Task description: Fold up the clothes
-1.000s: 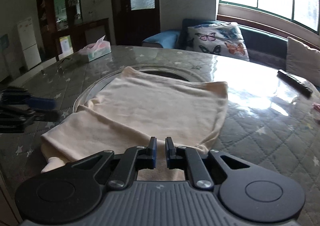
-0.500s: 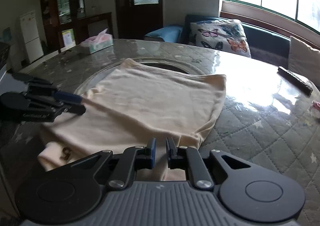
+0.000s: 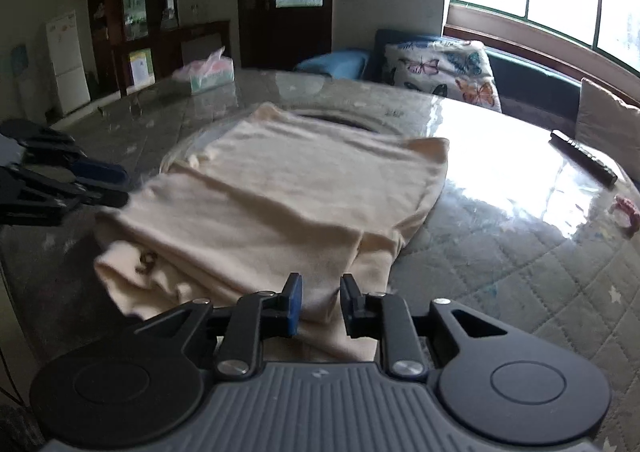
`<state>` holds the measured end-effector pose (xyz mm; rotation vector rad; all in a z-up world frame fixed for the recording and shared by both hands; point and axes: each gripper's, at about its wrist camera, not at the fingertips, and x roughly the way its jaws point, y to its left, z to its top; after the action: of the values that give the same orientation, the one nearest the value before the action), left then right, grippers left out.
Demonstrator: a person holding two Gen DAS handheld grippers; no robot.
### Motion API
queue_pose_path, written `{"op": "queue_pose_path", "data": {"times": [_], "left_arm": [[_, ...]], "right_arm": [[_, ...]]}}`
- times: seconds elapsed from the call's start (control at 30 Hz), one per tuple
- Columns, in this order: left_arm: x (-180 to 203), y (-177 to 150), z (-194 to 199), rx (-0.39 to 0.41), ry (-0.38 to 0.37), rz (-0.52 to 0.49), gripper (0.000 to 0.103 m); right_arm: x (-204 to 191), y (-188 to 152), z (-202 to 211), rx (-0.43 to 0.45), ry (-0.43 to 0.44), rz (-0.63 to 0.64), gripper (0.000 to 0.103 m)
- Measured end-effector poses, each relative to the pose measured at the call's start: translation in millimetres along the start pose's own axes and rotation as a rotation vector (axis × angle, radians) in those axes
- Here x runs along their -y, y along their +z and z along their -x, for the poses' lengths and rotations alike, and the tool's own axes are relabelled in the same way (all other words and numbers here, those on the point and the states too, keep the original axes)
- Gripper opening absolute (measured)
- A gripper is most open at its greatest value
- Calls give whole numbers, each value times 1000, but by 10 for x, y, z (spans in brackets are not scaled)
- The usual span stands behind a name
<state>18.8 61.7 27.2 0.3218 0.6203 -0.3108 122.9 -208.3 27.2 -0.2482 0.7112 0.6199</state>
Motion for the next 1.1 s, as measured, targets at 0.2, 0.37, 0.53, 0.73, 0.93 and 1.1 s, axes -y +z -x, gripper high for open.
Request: {"op": "queue_pose_path", "data": {"times": [0.2,0.37,0.53,0.73,0.93,1.1], "left_arm": [[359,-146,129,0,-57,-172,40],[566,-190,5,10,-56,-258,41],[665,-144,-99,50,-56,-274,40],[584,-38,-122,91,-58,-222,10],[350,172,-99,123,-59,-99,9],[259,274,-119,136,-70,-53,9]], "right_arm": [[-23,-16,153,27,-3,7,29],[-68,3,265,42,-6,42,38],[-122,-11,334,38,-10,89,44],[-146,-43,413,39,-10,130,49],[-173,-79,487,36,16,197,52],[-287,-144,481,33,44,288,64]]}}
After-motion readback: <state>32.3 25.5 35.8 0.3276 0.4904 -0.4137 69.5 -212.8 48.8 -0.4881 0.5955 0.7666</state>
